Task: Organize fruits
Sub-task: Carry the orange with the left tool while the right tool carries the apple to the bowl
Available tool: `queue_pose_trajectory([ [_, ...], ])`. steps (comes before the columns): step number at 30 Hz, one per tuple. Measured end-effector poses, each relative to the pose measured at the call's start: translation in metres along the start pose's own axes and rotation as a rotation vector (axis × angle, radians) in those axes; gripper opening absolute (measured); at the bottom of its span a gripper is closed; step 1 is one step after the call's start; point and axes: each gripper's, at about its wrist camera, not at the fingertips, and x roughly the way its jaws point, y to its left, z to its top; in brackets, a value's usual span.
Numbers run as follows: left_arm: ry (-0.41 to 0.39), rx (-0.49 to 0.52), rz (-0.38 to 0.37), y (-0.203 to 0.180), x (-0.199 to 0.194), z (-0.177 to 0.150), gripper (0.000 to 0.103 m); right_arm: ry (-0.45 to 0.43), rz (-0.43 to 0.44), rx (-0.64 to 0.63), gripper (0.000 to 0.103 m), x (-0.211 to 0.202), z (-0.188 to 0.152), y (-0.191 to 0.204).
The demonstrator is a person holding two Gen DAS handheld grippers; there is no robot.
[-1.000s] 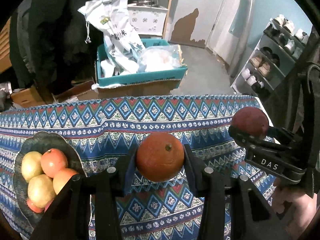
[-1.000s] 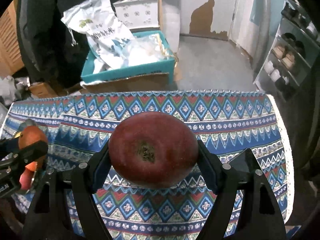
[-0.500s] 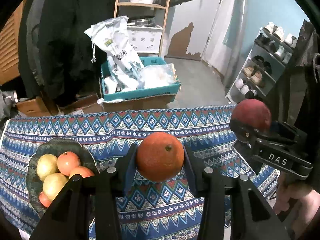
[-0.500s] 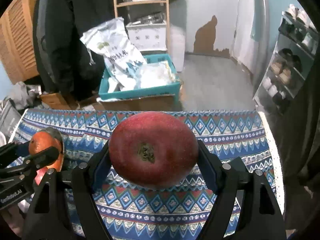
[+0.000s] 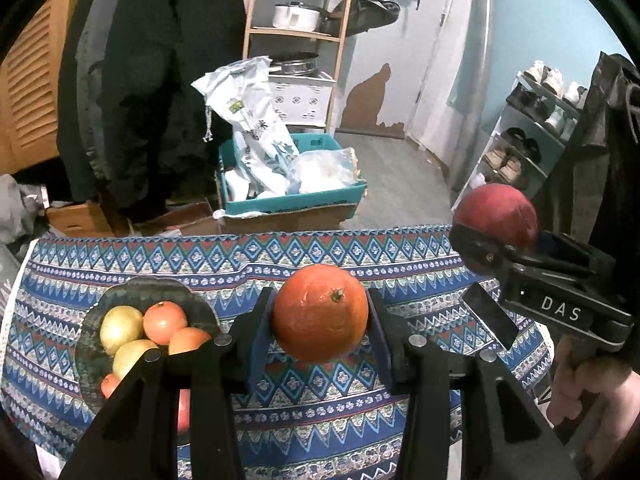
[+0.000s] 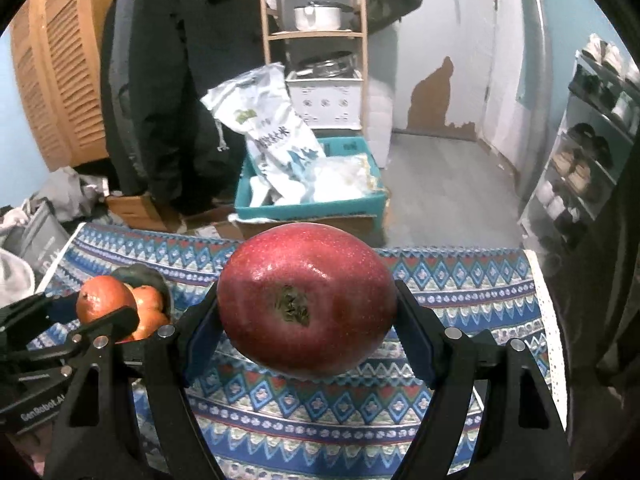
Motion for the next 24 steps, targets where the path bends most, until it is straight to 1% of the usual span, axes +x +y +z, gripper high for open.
queue_pose_trajectory([
  [12, -0.028, -0.062, 0.054, 0.043, -0.022, -0.007, 0.045, 0.002, 0.072, -0.052, 0.078, 0.013, 0.010, 0.049],
  [20, -0.030, -0.123, 0.093, 0.080, -0.029, -0.015, 0.045, 0.029, 0.124, -0.095, 0.078, 0.033, 0.014, 0.090],
  [24, -0.023, -0.154, 0.119, 0.099, -0.030, -0.020, 0.045, 0.058, 0.159, -0.107, 0.078, 0.048, 0.012, 0.110],
])
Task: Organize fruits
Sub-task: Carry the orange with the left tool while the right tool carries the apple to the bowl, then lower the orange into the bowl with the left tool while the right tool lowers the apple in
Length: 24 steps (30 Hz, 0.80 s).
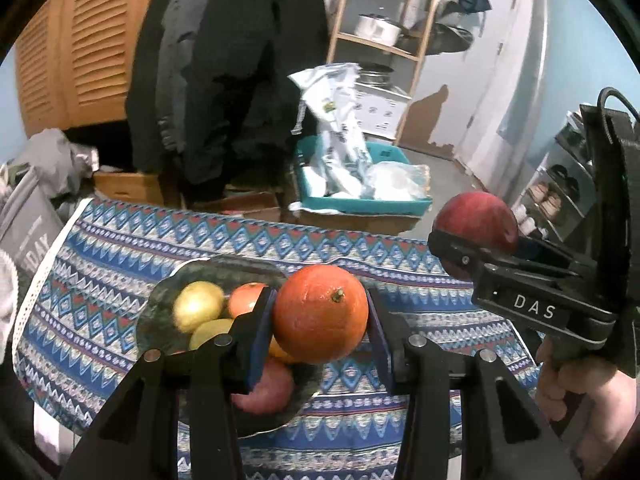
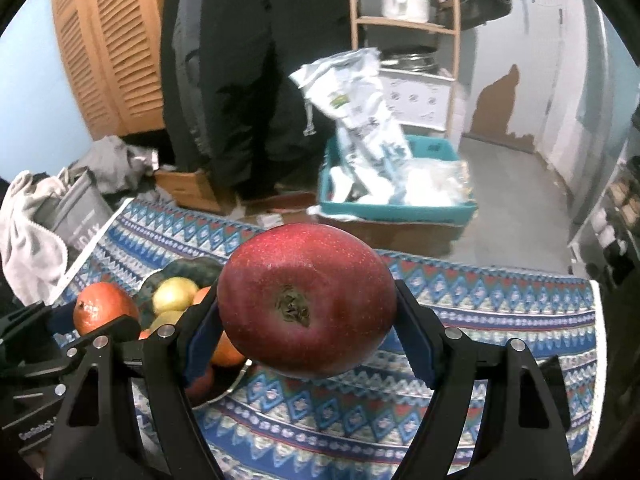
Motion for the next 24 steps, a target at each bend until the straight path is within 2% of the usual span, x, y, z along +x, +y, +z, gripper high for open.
queue_pose_trajectory([
  [14, 0.093, -0.086, 0.103, 0.067, 0.023, -0.029, 0.045, 0.080, 0.098, -0.040, 0.078, 0.054, 0.002, 0.058],
  [24, 0.170, -0.137, 0.148, 0.102, 0.049, -0.053, 0.045, 0.181, 0.147, -0.069, 0.078, 0.098, -0.016, 0.088],
])
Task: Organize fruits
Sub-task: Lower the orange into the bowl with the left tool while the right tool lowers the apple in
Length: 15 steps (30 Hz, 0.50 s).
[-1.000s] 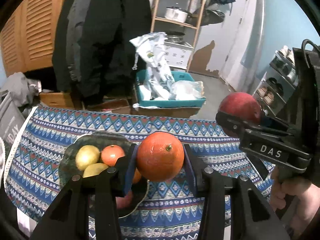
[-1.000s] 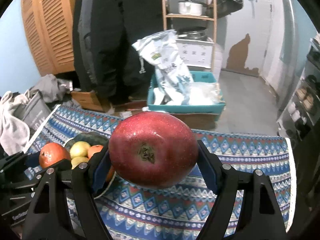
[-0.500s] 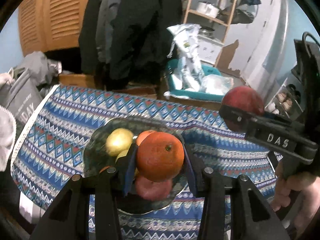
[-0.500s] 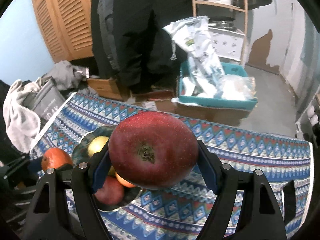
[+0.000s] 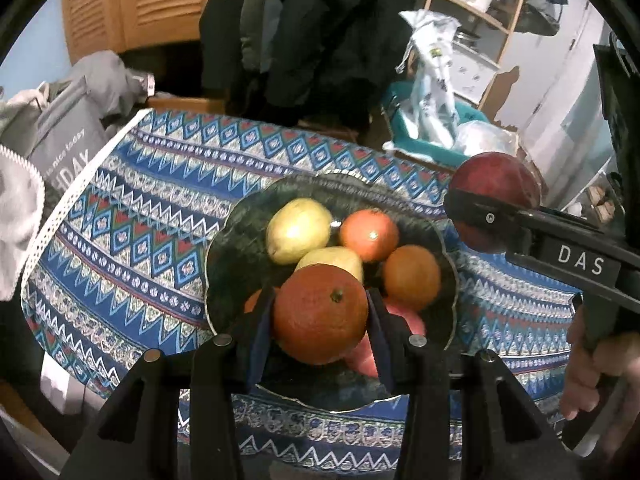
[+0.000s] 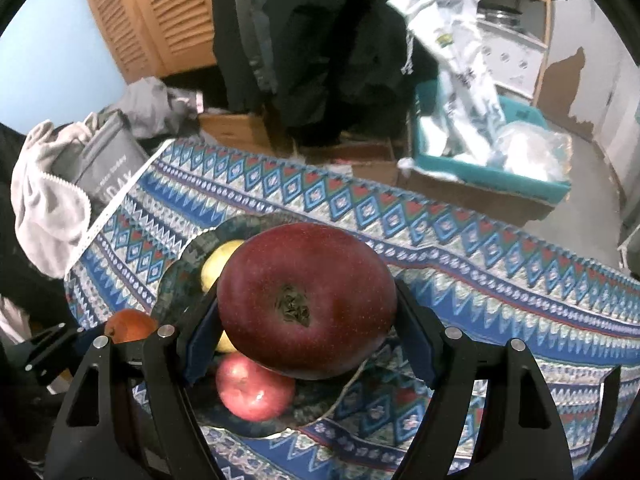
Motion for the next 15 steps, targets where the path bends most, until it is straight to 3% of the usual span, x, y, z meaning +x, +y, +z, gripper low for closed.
queue_pose_trajectory([
  [10, 0.089, -0.033, 0.005, 0.011, 0.029, -0.009, 0.045, 0.078, 0.024, -0.036, 0.078, 0.033, -0.006, 0.018],
  [15, 0.090, -0.020, 0.017, 0.009, 0.033, -0.009, 0.049, 0.108, 0.035, -0.037, 0.079, 0.045, -0.010, 0.022],
])
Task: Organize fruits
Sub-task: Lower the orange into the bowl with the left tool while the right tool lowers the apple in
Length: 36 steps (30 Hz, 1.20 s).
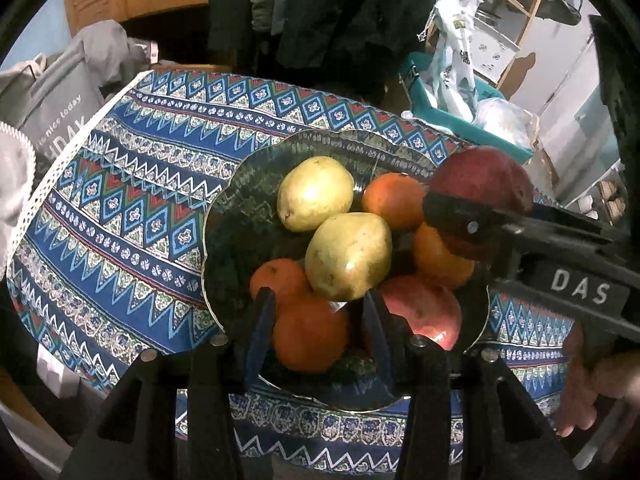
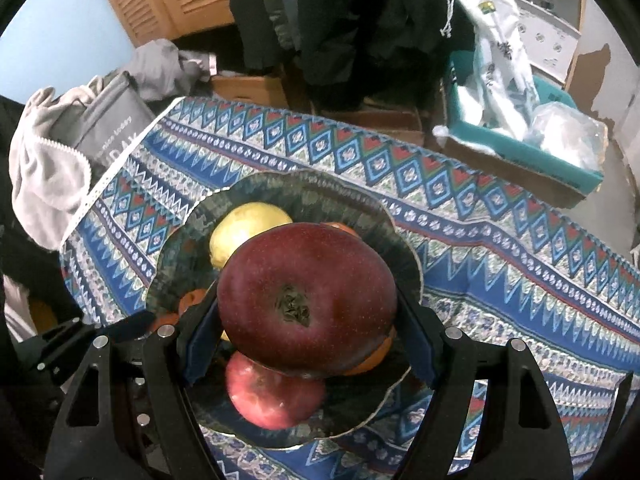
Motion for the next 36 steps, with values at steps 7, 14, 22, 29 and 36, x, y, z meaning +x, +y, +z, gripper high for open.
queue_pose_trajectory([
  [7, 0.000, 0.001, 0.021, 0.001, -0.002, 0.003, 0.058, 0.041, 0.025, 0.007, 0.079, 0.012, -0.001, 0.001],
  [14, -0.028, -0.015, 0.032, 0.006, -0.014, 0.007, 0.063, 0.061, 0.035, -0.005, 0.080, 0.016, -0.003, 0.006],
  [22, -0.047, -0.017, 0.039, 0.007, -0.024, 0.009, 0.064, 0.050, 0.037, -0.015, 0.080, 0.011, -0.004, 0.009],
  [29, -0.068, -0.015, 0.034, 0.005, -0.034, 0.012, 0.064, 0.007, 0.057, -0.002, 0.080, -0.006, 0.001, 0.009],
  [36, -0.111, -0.027, 0.017, 0.002, -0.052, 0.018, 0.066, -0.046, 0.033, -0.001, 0.080, -0.030, 0.003, 0.006],
])
